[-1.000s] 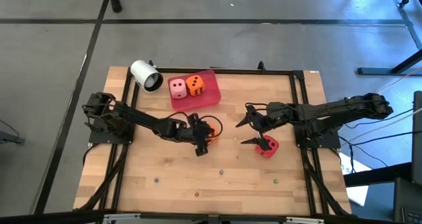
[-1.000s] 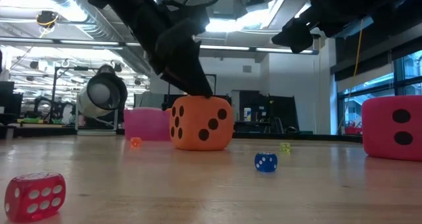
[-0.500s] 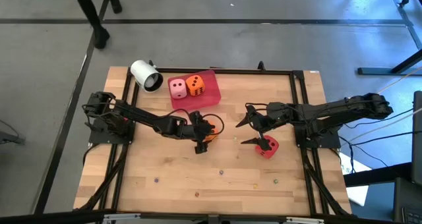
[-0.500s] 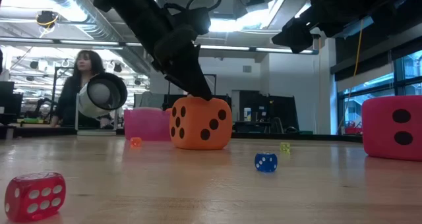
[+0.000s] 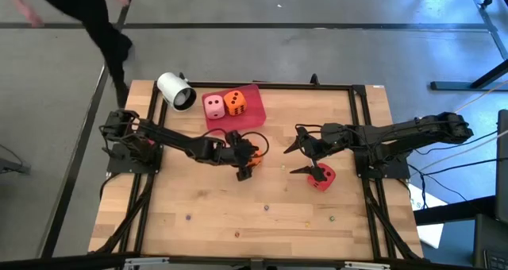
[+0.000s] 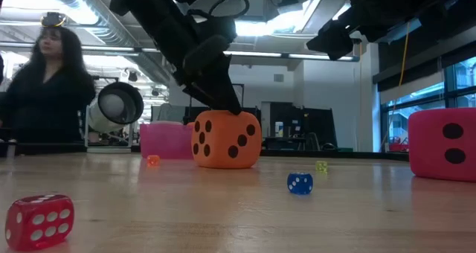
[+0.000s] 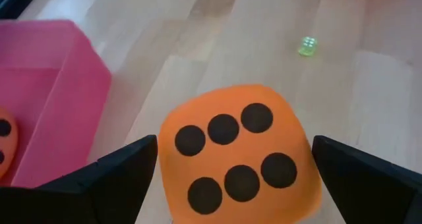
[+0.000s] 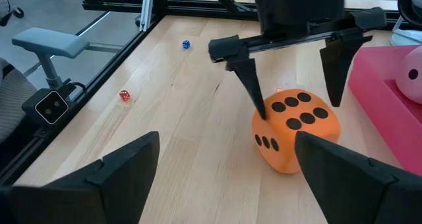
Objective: Pick & Place Dice
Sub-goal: Put the large orange die into the red bin
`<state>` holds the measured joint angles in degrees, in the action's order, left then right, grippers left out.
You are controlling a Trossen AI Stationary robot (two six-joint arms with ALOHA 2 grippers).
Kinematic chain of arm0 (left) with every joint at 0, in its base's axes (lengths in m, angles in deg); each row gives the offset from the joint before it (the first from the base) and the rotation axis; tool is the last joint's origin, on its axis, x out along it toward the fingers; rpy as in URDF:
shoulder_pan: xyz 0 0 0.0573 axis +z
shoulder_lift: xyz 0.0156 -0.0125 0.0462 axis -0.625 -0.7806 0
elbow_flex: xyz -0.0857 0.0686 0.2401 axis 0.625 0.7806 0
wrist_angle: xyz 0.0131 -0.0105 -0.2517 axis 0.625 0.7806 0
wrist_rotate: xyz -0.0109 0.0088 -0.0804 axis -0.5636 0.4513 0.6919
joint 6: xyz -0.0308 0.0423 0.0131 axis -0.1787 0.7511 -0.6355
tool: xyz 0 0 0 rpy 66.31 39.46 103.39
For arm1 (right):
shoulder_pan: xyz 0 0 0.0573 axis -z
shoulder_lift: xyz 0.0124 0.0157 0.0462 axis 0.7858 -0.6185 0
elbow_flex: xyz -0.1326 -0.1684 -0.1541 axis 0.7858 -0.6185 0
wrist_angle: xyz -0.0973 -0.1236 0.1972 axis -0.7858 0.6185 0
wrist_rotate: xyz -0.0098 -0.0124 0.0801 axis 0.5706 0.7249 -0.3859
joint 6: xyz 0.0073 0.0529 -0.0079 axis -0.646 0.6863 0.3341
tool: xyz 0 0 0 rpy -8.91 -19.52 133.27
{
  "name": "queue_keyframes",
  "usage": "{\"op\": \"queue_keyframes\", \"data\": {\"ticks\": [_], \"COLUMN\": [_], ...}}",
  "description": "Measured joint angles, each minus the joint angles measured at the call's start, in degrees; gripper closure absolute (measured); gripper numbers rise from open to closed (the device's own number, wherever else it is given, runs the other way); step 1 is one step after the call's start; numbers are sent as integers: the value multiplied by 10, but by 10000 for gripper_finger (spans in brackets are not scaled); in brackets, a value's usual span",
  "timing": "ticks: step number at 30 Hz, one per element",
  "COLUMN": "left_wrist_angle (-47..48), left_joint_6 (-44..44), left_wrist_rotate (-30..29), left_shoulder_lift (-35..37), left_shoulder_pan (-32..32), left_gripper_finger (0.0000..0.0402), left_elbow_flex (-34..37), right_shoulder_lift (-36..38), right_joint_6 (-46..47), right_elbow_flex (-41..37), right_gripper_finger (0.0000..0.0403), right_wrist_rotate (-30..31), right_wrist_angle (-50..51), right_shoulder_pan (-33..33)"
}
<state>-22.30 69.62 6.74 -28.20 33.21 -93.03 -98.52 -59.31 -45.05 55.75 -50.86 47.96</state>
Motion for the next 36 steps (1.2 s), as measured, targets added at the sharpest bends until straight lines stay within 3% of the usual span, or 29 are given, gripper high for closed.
{"op": "queue_keyframes", "data": {"ticks": [7,29,36], "left_wrist_angle": [42,33,33], "left_joint_6": [-88,-86,-86], "left_wrist_rotate": [-9,14,18], "left_shoulder_lift": [1,-30,-30], "left_shoulder_pan": [22,23,22], "left_gripper_finger": [2,2,33], "left_elbow_flex": [-1,-1,0], "right_shoulder_lift": [0,0,0], "right_joint_6": [0,-2,-2], "right_elbow_flex": [0,0,0], "right_gripper_finger": [53,53,53], "right_wrist_rotate": [1,1,1], "right_wrist_angle": [0,4,4], "right_shoulder_pan": [0,0,0]}}
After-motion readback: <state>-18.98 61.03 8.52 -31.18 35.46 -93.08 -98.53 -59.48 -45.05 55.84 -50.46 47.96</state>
